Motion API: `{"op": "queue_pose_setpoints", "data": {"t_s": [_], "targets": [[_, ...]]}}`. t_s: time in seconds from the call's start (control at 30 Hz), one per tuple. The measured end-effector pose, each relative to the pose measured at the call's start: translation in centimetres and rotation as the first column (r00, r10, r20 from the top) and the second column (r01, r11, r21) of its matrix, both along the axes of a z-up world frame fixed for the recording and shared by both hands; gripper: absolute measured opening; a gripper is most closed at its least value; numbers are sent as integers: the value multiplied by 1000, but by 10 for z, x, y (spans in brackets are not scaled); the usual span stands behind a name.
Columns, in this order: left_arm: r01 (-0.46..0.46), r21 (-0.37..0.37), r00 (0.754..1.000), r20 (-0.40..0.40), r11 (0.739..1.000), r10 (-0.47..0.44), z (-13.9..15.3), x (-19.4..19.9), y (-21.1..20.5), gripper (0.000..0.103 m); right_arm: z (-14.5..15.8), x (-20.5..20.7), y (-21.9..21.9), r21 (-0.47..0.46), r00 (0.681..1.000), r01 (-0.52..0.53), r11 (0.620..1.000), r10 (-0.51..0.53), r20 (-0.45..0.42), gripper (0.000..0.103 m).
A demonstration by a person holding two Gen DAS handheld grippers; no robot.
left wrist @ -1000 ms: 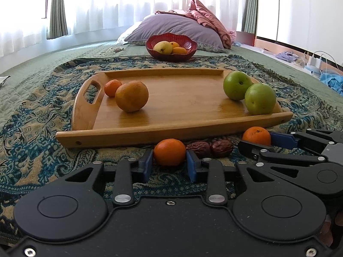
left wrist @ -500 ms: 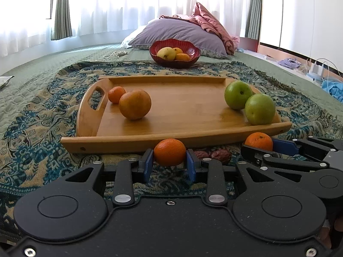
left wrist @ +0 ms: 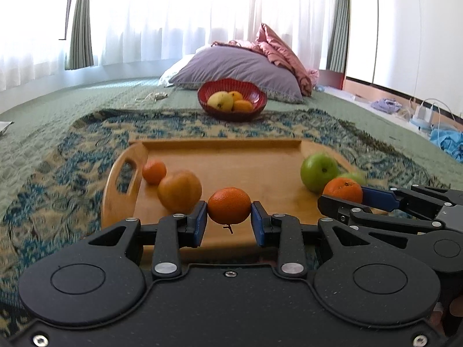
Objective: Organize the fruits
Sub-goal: 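Lift both mandarins and carry them over the wooden tray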
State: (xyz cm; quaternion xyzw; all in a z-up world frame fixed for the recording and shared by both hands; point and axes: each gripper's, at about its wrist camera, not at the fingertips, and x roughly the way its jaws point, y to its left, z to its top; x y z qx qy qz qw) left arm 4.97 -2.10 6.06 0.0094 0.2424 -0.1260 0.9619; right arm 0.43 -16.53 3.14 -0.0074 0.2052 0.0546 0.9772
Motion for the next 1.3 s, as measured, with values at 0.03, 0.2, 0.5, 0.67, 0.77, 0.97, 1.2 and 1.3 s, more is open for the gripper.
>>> {"op": "queue_pose_setpoints", "data": {"t_s": [0.03,0.2,0.5,0.67,0.77,0.97,1.2,1.3], "targets": [[3,-5,1000,2,1000,-3,3,4,0,31,3,3,0,4,1000,0,1000,0,5,44],[12,-21,1000,-7,1000,-13,17,29,1,31,18,25,-4,33,1000,-1,999,1,-5,44],[33,-35,993,-111,999,-37,33,98,4,31,34,92,-10,90,980,-54,994,70,-185,44],[32,-61,975,-219,998,-45,25,138,4,31,36,125,-14,91,964,-44,995,67,-259,44],[15,-73,963,-269,997,-35,16,155,4,31,34,138,-14,103,956,-37,994,66,-287,44],[-6,-45,949,-314,999,-9,2,176,3,31,22,149,-8,91,948,-35,995,62,-311,44],[2,2,945,-326,1000,-1,-10,184,-5,31,8,151,0,50,943,-48,998,61,-327,44],[0,4,945,-328,1000,2,-12,185,-6,31,7,152,3,33,942,-57,998,64,-329,44]]}}
